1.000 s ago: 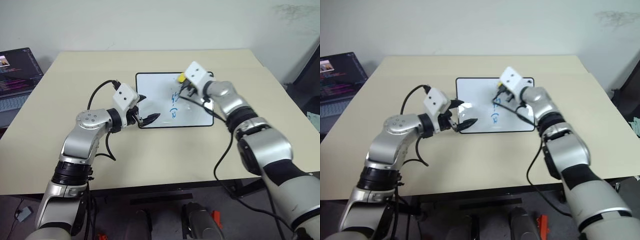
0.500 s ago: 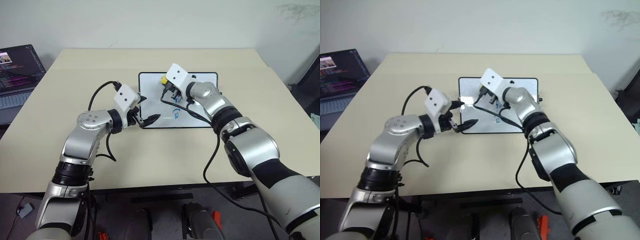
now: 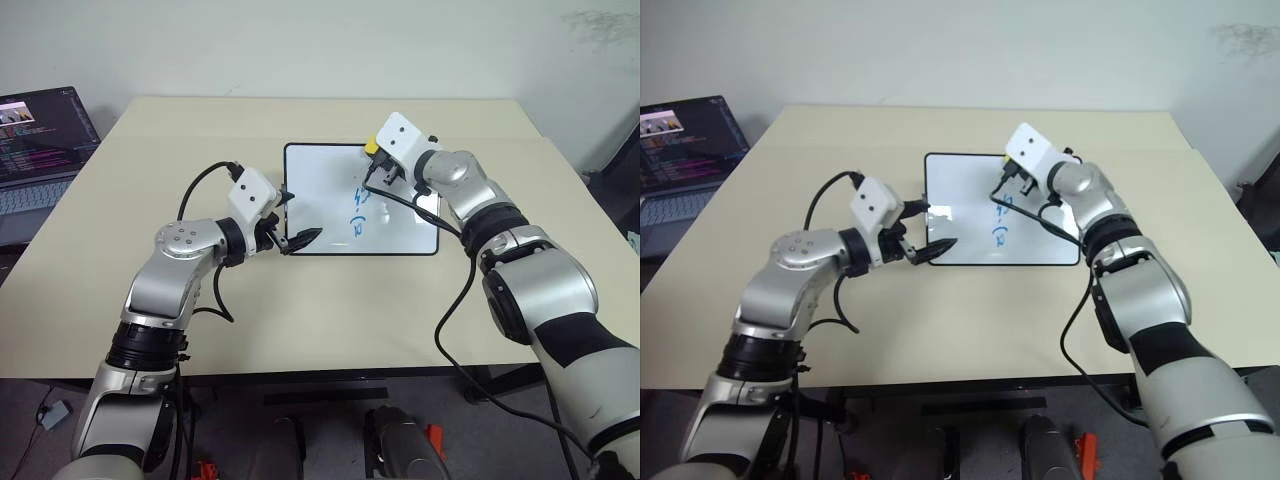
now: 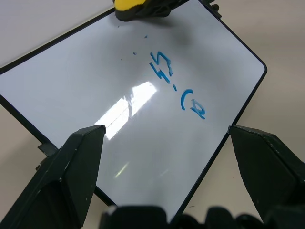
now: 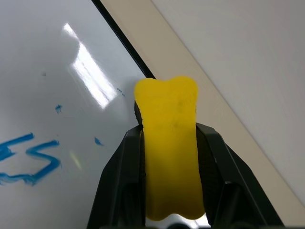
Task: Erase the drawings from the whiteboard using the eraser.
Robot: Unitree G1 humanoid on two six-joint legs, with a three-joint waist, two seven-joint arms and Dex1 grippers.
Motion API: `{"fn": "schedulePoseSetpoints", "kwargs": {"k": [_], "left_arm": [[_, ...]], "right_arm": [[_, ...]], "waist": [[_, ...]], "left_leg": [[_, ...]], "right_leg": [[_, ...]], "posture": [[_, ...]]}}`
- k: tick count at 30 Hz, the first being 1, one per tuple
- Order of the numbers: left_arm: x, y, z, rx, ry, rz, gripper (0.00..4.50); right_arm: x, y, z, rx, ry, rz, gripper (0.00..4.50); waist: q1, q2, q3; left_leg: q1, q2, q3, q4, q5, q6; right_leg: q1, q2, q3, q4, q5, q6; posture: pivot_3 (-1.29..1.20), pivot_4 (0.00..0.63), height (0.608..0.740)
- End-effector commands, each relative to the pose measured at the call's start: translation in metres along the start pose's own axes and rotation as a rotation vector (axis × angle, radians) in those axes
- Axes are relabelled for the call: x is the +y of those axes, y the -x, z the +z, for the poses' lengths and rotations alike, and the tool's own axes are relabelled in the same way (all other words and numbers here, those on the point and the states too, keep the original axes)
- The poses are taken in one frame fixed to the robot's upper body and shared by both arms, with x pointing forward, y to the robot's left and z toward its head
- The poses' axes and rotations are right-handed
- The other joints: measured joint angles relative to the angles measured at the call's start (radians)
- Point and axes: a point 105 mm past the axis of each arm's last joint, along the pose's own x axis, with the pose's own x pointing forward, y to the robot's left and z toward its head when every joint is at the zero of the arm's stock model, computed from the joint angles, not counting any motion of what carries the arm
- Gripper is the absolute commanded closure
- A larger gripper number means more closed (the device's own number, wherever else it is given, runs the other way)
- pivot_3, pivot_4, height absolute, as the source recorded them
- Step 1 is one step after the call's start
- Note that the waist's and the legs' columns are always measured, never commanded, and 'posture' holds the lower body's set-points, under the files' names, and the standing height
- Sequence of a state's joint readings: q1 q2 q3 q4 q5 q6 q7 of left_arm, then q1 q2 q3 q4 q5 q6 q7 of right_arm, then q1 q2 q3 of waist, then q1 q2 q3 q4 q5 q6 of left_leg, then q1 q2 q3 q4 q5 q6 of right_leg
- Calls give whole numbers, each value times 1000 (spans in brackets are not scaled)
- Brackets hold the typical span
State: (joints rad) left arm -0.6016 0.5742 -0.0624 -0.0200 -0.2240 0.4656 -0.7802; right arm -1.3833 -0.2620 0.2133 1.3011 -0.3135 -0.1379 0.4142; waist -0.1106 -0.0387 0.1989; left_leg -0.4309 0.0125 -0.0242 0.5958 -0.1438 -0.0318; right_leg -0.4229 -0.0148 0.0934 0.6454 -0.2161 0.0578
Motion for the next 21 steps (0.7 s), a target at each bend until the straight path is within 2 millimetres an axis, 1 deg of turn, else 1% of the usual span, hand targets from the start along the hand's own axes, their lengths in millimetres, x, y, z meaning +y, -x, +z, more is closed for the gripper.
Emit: {"fn": "schedulePoseSetpoints", "kwargs": {"k": [1, 6, 9, 11, 13, 17, 18, 21], "left_arm": [[3, 0, 14, -42, -42, 0, 0], [4, 2, 14, -41, -43, 5, 0], [4, 3, 14, -40, -43, 7, 0], [4, 4, 13, -39, -43, 9, 0], [4, 4, 13, -38, -42, 11, 0], [3, 3, 13, -39, -43, 9, 0], [3, 2, 14, -40, -43, 8, 0], [3, 1, 14, -42, -44, 6, 0]], "right_arm": [[13, -4, 5, -16, 22, 45, 3429], [52, -13, 21, -74, 48, 152, 3429], [64, -15, 23, -82, 59, 191, 3430], [67, -15, 21, -80, 67, 201, 3430], [62, -14, 18, -69, 71, 184, 3430], [40, -10, 13, -46, 70, 119, 3430], [32, -8, 9, -34, 72, 98, 3430], [18, -4, 3, -12, 75, 59, 3430]], "waist": [[0, 0, 0], [-12, 0, 0], [-15, 0, 0], [-13, 0, 0], [-12, 0, 0], [-7, 0, 0], [-4, 0, 0], [6, 0, 0]], "left_leg": [[0, 0, 0, 0, 0, 0], [2, 0, 1, 0, 0, 0], [3, 1, 1, 0, 0, 0], [3, 1, 0, 0, 0, 0], [3, 0, 1, 0, 0, 0], [3, 0, 0, 0, 0, 0], [3, 0, 0, 0, 0, 0], [3, 0, 0, 0, 0, 0]], "right_leg": [[0, 0, 0, 0, 0, 0], [1, 0, 2, 1, 0, 0], [1, 1, 1, 2, 0, 0], [1, 1, 1, 2, 0, 0], [2, 1, 2, 1, 0, 0], [2, 1, 1, 1, 0, 0], [2, 1, 1, 1, 0, 0], [2, 0, 1, 1, 0, 0]], "posture": [[0, 150, 740], [0, 150, 740], [0, 150, 740], [0, 150, 740], [0, 150, 740], [0, 150, 740], [0, 150, 740], [0, 150, 740]]}}
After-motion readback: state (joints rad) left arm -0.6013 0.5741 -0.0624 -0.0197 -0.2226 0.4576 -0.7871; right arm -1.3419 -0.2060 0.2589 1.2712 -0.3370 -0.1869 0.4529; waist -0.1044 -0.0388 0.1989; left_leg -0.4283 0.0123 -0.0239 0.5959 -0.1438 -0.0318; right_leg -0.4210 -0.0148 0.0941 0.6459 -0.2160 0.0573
